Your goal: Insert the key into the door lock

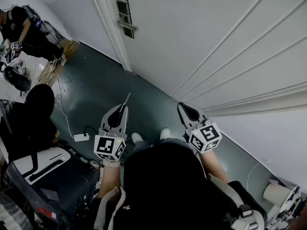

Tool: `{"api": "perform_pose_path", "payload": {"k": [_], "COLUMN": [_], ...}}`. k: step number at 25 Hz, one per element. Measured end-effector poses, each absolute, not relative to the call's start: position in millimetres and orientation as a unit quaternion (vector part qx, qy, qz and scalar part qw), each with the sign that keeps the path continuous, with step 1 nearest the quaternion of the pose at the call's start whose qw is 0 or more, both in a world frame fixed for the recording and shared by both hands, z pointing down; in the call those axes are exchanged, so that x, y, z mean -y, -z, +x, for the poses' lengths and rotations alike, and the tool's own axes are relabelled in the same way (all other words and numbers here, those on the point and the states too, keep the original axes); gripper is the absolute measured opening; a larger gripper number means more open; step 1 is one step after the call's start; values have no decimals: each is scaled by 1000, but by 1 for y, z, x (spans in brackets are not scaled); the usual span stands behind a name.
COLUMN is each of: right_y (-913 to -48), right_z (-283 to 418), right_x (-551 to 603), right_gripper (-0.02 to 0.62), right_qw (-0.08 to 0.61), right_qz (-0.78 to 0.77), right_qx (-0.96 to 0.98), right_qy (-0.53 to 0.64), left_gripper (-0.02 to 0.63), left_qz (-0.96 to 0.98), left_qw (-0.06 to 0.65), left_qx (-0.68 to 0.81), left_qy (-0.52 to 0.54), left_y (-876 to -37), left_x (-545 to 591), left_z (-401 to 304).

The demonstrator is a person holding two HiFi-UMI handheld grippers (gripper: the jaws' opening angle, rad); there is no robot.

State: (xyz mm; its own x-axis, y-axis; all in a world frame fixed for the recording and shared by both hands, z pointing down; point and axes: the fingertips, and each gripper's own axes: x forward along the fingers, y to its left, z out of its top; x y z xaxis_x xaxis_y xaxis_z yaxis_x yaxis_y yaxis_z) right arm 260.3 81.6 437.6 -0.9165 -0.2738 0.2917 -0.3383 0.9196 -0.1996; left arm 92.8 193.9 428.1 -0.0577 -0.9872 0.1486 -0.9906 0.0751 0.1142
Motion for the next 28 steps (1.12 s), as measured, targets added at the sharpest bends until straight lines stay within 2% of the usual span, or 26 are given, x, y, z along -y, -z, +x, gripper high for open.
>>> {"api": "perform_pose_path", "payload": {"k": [18, 28], "right_y": [-436, -450], "right_z": [146, 123], "right_x": [-161, -119], "right_gripper": [17, 17], "right_qw": [132, 133], "right_qz": [170, 188], "right_qx": [967, 962], "right_qy": [-138, -148], "left_gripper": [26, 26], "left_qz": [676, 690], "left_qw": [134, 141], "left_qx": [725, 710], "left_qy": [-2, -10], "left_y": [-454, -470], "left_x": [-280, -234], "left_z": [-21, -48]}}
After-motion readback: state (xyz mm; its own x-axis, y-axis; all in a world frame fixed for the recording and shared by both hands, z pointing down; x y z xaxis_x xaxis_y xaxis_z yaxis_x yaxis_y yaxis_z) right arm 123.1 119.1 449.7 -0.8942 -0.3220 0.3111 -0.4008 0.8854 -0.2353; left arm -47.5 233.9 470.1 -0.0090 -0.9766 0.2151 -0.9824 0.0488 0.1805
